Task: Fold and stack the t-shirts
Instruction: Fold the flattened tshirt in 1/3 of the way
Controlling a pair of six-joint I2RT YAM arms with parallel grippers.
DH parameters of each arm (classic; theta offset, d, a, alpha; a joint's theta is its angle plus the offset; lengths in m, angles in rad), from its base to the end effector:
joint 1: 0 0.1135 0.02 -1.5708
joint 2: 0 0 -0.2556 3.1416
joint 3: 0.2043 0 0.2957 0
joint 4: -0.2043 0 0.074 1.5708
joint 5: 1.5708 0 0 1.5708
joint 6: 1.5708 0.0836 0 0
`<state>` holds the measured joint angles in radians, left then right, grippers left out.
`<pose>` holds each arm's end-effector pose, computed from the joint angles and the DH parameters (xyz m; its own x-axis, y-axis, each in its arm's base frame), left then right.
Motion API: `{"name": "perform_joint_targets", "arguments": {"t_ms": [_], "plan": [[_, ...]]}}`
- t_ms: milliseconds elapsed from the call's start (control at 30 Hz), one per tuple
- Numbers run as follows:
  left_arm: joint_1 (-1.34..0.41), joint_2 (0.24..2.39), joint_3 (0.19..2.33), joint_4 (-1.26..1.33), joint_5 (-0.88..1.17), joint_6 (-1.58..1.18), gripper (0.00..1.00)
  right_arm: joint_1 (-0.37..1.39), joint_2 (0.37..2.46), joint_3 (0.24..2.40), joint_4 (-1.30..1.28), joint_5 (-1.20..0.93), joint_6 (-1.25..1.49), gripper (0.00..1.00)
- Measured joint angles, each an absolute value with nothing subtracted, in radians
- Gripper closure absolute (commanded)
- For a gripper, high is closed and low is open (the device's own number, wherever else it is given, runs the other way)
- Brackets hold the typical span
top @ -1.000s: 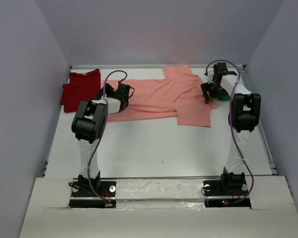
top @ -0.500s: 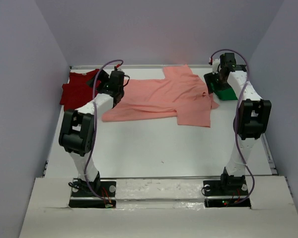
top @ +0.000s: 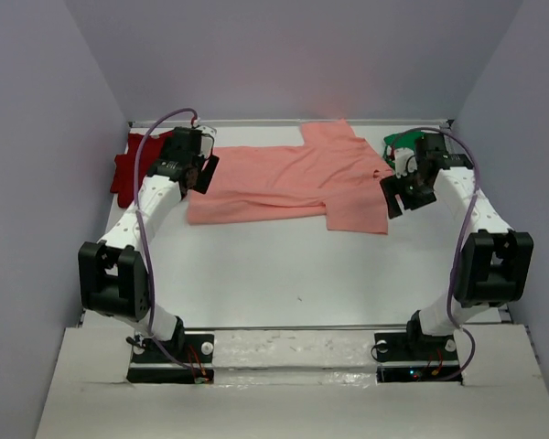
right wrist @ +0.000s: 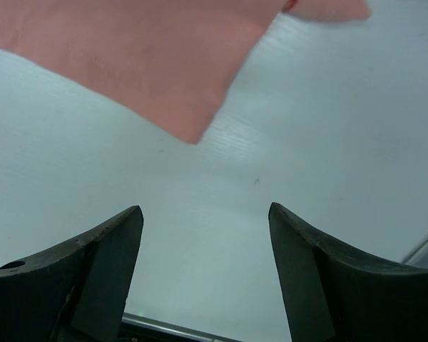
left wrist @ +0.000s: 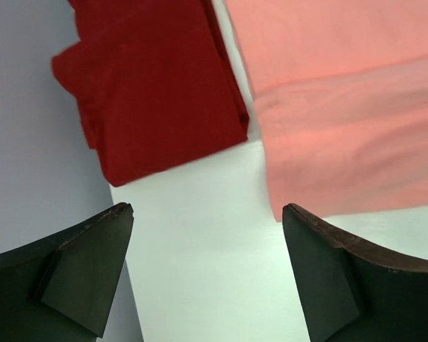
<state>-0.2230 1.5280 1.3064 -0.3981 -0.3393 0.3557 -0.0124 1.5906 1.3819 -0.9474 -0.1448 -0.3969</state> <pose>0.4247 -0.0678 0.2750 -0.5503 0.4615 -0.6958 0.1451 0.8735 0.4647 0.3840 0.0073 0.2243 -0.8263 -0.3723 -0.4226 -0.3961 0.9176 -0.0340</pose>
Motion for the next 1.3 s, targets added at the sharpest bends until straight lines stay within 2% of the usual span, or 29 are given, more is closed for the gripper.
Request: {"name": "perform_joint_targets", "arguments": {"t_ms": [300, 567, 867, 933, 1067, 1300], "plan": [[-0.223, 1.518, 1.267, -0.456, -0.244, 0.312, 0.01, -0.012, 1.658, 1.196, -0.920, -0.254, -0.390, 0.26], [-0.228, 1.481, 1.245, -0.455, -0.216, 0.312, 0.01, -0.012, 1.812, 1.195, -0.852, -0.300, -0.379, 0.27], [-0.229, 1.458, 1.210, -0.457, -0.214, 0.313, 0.01, -0.012, 1.882, 1.283, -0.838, -0.323, -0.370, 0.29], [-0.229, 1.458, 1.210, -0.456, -0.214, 0.313, 0.01, -0.012, 1.890, 1.293, -0.837, -0.325, -0.370, 0.35], [-0.230, 1.458, 1.210, -0.456, -0.214, 0.313, 0.01, -0.012, 1.903, 1.299, -0.824, -0.330, -0.368, 1.00], [-0.232, 1.458, 1.210, -0.457, -0.217, 0.314, 0.01, -0.012, 1.912, 1.293, -0.818, -0.333, -0.371, 1.00]]}}
